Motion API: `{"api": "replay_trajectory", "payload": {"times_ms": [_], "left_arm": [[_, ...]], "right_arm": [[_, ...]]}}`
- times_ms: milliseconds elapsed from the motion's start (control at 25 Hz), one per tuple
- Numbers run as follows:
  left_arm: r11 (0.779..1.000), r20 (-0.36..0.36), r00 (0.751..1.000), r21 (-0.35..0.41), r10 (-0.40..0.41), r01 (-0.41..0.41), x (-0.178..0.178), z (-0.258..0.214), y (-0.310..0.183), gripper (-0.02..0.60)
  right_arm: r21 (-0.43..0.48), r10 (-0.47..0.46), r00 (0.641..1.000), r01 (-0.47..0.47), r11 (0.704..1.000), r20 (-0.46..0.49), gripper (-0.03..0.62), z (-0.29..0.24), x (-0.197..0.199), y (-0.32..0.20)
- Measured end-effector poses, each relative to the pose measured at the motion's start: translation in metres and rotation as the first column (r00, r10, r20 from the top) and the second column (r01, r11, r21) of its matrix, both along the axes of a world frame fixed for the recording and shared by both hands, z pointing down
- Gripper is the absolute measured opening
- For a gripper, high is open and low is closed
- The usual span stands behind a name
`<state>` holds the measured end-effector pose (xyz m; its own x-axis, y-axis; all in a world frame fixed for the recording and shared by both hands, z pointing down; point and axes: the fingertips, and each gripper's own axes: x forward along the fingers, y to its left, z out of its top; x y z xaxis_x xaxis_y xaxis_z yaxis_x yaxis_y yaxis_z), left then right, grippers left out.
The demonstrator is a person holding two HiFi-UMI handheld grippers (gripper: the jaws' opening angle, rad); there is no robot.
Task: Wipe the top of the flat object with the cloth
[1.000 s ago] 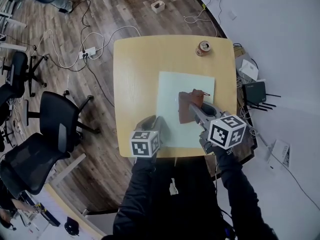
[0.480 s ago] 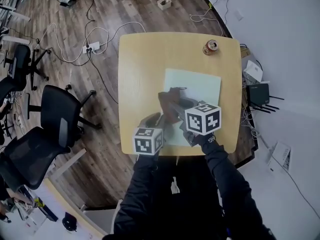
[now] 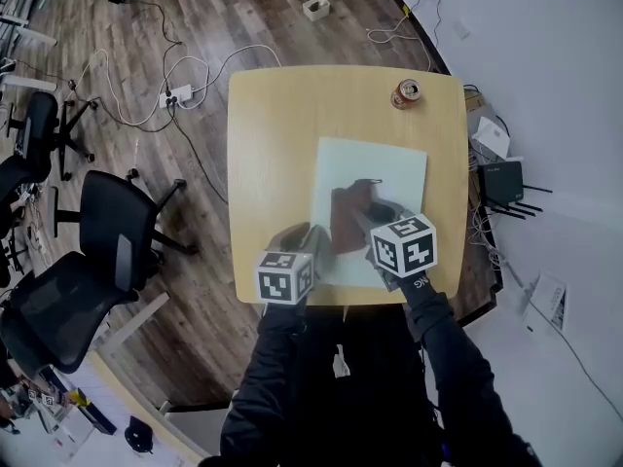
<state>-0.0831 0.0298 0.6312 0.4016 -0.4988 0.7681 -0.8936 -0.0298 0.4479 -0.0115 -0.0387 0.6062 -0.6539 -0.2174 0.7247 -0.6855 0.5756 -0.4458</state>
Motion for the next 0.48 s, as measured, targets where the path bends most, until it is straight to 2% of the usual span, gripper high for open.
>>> {"api": "replay_trajectory", "payload": {"times_ms": [200,480], "left_arm": [[1.0,0.005,1.0,-0.004,0.001,-0.001,-0.001,0.0,-0.001,0.086],[1.0,0.008,1.0,-0.007,0.015,-0.015,0.0,0.001,-0.001,0.086]], "right_arm": [[-0.013,0.073,0.997,-0.072,0.997,0.007,0.08,0.001,0.036,-0.004],[-0.008,0.12,0.993,-0.12,0.993,-0.02,0.08,0.001,0.078,-0.007]]}}
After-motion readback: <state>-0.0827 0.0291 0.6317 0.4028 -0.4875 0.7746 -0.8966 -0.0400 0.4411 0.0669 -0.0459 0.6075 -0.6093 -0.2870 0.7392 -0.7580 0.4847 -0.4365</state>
